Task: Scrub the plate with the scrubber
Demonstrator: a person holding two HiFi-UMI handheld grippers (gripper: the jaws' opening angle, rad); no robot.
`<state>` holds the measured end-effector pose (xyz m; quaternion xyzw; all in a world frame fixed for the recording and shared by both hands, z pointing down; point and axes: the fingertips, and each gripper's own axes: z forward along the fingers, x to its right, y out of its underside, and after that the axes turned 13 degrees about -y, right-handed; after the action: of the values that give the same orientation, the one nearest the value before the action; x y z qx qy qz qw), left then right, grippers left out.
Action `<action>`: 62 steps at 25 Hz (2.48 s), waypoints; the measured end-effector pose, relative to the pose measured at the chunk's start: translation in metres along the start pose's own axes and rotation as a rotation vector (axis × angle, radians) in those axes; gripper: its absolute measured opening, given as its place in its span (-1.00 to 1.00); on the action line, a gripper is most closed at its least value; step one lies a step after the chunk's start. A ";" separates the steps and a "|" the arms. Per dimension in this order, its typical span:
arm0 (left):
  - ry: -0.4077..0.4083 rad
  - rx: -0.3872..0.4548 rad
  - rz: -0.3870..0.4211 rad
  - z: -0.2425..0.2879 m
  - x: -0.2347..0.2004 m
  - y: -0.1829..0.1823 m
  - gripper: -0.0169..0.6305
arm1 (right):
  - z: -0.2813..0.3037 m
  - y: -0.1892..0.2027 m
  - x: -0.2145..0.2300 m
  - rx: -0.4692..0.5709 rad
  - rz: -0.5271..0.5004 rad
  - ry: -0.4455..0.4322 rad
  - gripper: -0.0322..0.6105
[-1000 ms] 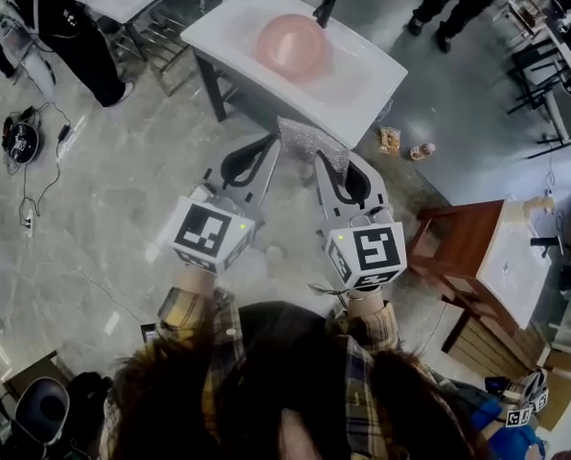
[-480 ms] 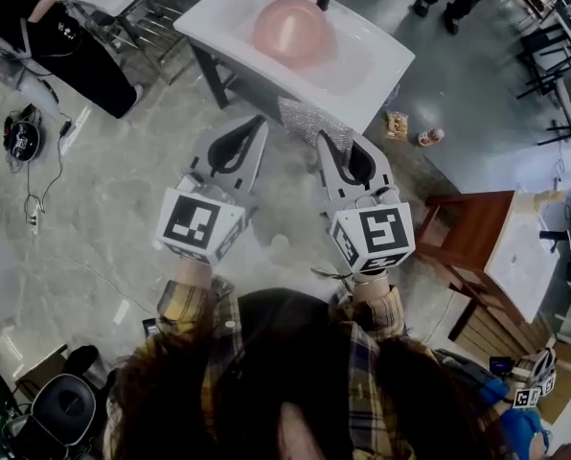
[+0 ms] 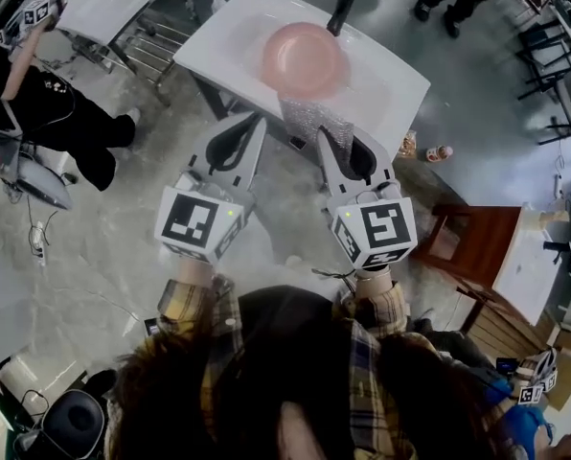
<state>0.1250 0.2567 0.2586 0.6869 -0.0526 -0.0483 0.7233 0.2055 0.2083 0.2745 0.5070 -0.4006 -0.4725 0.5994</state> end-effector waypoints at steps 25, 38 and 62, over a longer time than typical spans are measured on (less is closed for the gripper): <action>0.147 -0.070 -0.023 0.123 -0.151 0.019 -0.90 | 0.154 -0.007 0.071 -0.079 0.083 0.210 -0.64; 0.221 -0.040 -0.014 0.249 -0.137 -0.003 -0.90 | 0.185 -0.018 0.175 -0.077 0.097 0.250 -0.64; 0.369 -0.077 0.028 0.370 -0.093 -0.009 -0.90 | 0.200 -0.018 0.271 -0.102 0.138 0.302 -0.64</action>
<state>-0.0203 -0.0966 0.2672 0.6552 0.0732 0.0867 0.7469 0.0742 -0.1016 0.2900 0.5124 -0.3154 -0.3685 0.7086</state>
